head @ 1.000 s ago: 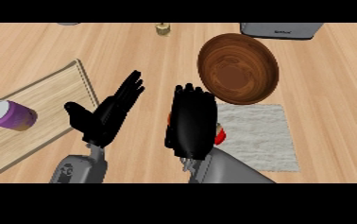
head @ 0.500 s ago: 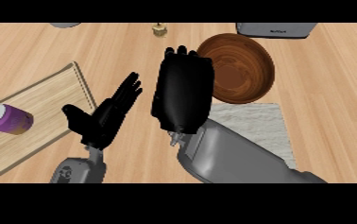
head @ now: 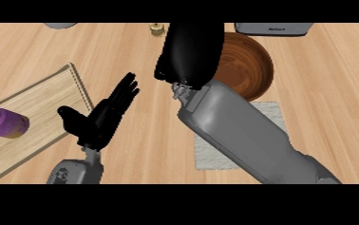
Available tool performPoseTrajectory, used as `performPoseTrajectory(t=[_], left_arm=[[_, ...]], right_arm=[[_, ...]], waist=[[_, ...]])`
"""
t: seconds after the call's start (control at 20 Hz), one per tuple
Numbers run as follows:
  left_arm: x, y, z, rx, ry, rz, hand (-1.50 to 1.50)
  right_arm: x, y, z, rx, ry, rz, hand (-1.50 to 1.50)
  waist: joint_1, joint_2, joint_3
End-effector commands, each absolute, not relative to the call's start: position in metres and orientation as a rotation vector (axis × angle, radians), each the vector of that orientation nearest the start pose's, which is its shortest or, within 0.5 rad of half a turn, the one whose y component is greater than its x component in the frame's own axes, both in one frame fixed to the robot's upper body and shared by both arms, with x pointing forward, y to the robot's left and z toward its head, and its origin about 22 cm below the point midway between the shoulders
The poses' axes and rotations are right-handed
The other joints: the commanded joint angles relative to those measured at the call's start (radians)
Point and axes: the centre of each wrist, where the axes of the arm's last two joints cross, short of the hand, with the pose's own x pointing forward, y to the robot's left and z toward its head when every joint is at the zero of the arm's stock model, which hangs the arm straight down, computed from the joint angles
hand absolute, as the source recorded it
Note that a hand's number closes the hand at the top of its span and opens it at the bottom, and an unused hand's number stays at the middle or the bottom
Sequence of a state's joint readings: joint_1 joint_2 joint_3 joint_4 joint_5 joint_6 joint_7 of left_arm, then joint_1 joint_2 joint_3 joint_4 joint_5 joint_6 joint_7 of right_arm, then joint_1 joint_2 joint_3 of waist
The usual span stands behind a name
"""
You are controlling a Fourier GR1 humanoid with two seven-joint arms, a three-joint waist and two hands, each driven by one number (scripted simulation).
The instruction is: Pick the tomato from the placemat and place it in the bowl
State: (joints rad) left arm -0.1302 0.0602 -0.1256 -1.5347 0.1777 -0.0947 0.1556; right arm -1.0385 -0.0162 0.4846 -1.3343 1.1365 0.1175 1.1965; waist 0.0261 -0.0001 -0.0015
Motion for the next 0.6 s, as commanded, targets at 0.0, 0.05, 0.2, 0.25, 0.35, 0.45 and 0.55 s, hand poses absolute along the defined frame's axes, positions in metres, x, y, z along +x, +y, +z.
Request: performPoseTrajectory(t=[0.0, 0.05, 0.2, 0.25, 0.35, 0.45, 0.55], left_arm=[[0.271, 0.196, 0.028, -0.291, -1.478, -0.144, 0.00], [0.262, 0.194, 0.031, -0.276, -1.485, -0.150, 0.00], [0.270, 0.197, 0.031, -0.275, -1.479, -0.150, 0.00], [0.273, 0.202, 0.036, -0.287, -1.494, -0.139, 0.00], [0.260, 0.195, 0.027, -0.282, -1.484, -0.161, 0.00], [0.268, 0.200, 0.030, -0.262, -1.496, -0.139, 0.00], [0.264, 0.208, 0.036, -0.268, -1.484, -0.153, 0.00]], right_arm=[[0.337, -0.001, 0.215, -1.370, -1.217, 0.530, 1.50], [0.348, -0.009, 0.209, -1.383, -1.222, 0.530, 1.50], [0.370, -0.022, 0.202, -1.390, -1.224, 0.516, 1.50], [0.387, -0.049, 0.190, -1.421, -1.212, 0.537, 1.50], [0.400, -0.063, 0.179, -1.427, -1.195, 0.549, 1.50], [0.411, -0.084, 0.159, -1.466, -1.165, 0.561, 1.50], [0.421, -0.091, 0.161, -1.510, -1.121, 0.594, 1.50]], waist=[[-0.010, 0.002, 0.001], [-0.009, 0.001, 0.002], [-0.009, 0.005, 0.001], [-0.008, 0.007, 0.001], [-0.006, 0.006, 0.001], [-0.007, 0.008, 0.002], [-0.006, 0.005, 0.001]])
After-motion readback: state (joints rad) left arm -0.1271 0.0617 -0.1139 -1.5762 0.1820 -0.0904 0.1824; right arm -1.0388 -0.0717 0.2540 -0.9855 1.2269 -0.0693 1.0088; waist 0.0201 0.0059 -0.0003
